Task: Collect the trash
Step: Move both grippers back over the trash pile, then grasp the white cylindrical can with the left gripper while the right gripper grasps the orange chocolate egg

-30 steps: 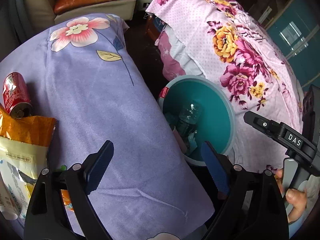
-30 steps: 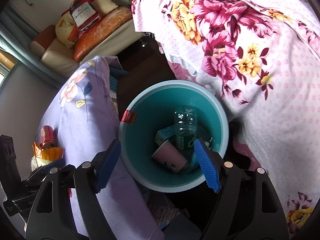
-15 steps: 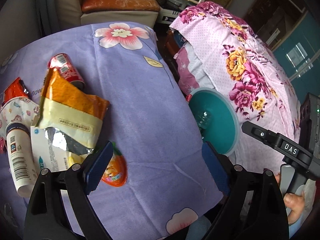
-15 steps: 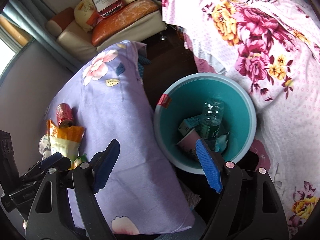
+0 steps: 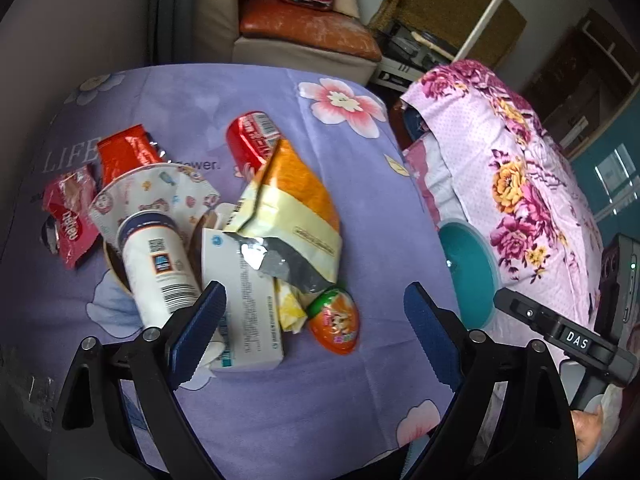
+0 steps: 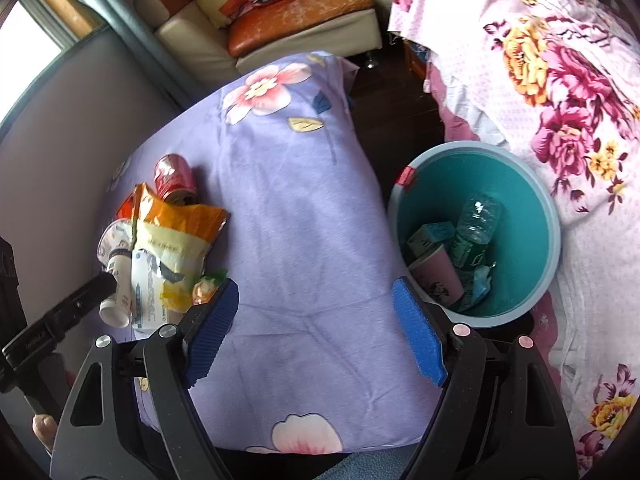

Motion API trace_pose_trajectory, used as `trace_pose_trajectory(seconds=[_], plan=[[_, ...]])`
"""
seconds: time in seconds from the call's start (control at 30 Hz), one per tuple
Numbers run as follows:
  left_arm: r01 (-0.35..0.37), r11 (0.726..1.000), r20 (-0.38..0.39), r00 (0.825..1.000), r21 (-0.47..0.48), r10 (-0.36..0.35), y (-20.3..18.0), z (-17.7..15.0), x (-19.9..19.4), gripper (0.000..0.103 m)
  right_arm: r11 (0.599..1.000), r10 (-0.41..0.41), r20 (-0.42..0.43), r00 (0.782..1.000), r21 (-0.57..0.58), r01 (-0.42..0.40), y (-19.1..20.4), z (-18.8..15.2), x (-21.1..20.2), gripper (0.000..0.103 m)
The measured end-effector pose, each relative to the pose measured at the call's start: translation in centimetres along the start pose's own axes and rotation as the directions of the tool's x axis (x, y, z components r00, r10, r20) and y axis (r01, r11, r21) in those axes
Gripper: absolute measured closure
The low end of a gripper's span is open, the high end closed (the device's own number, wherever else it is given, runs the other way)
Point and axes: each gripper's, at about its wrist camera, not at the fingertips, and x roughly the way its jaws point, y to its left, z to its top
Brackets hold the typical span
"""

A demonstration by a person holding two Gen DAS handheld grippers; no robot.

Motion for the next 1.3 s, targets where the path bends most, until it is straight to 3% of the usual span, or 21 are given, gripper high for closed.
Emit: trace_pose_trajectory(seconds=[0.43,0.9,0.97,1.03,1.1,1.2,1.3], plan=[[-0.051,0.979,0.014,0.998,-0.196,0.055,8.9,-0.2,-0.1,0.012,0.996,0.008,-0.072,0.997,-0.087,-0.014,5.0,-0.6,2.3,0.027],[-0.059,0.982,-0.039,0.998,-0.182,0.052,10.4,-1.4,2.5,0.012,0.987,0.030,-0.149,0.988,-0.154,-0.053,8.5,-1.1,5.8,0.027],[-0.055,0.985,-0.033,0.998,-0.165,0.051,10.5,-1.8,2.5,0.024,0.984,0.031,-0.159,0.987,-0.168,-0.057,9.1,-1.4,6.5,0.027],[-0.062,0.986,-0.040,0.998,-0.154,0.056,10.7,-2.2,2.4,0.047,0.981,0.027,-0.164,0.986,-0.186,-0.058,9.7,-1.6,7.2,0.027],[-0.055,0.987,-0.045,0.998,-0.150,0.049,11.4,-2.7,2.4,0.056,0.976,0.017,-0.161,0.987,-0.212,-0.051,10.3,-1.9,7.8,0.027],[-0.062,0.987,-0.049,0.997,-0.149,0.055,12.1,-3.3,2.3,0.056,0.971,-0.008,-0.150,0.989,-0.237,-0.028,11.0,-2.2,8.5,0.028],[-0.054,0.988,-0.051,0.998,-0.145,0.048,12.3,-3.6,2.3,0.055,0.963,-0.038,-0.145,0.989,-0.270,-0.003,11.8,-2.5,9.3,0.039]])
